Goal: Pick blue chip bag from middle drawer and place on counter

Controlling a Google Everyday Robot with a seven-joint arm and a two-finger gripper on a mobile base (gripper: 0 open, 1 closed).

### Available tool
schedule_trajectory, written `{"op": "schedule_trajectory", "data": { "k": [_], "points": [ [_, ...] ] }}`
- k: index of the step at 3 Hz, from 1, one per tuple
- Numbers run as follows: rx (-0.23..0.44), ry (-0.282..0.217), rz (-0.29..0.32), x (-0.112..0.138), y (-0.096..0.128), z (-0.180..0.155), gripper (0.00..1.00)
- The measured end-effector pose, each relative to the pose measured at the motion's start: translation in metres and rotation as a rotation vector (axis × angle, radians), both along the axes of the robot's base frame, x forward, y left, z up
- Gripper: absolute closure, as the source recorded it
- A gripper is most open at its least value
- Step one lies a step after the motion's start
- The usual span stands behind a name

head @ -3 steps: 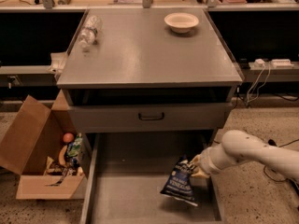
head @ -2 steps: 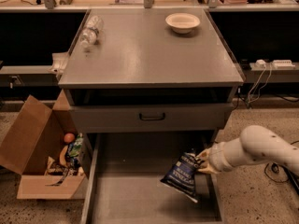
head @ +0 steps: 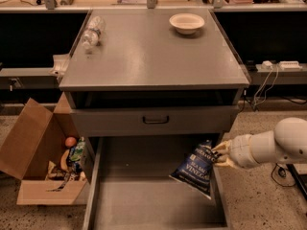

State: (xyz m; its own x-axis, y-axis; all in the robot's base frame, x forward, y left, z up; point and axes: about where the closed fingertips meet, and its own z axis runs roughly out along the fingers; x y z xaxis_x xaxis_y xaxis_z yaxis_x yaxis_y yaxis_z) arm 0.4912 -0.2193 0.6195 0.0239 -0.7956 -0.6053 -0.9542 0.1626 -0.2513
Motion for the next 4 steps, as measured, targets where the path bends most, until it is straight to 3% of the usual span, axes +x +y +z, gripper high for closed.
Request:
{"op": "schedule_trajectory", "data": {
  "k": [1,2,4],
  "points": [
    [-0.001,0.001,0.001,0.000,0.001,-0.001,1.00],
    [0.054,-0.036,-0.033,0.011,-0.002,0.028,1.00],
    [0.225,-0.286,-0.116,0.050,-0.027,0.179,1.00]
  ]
}}
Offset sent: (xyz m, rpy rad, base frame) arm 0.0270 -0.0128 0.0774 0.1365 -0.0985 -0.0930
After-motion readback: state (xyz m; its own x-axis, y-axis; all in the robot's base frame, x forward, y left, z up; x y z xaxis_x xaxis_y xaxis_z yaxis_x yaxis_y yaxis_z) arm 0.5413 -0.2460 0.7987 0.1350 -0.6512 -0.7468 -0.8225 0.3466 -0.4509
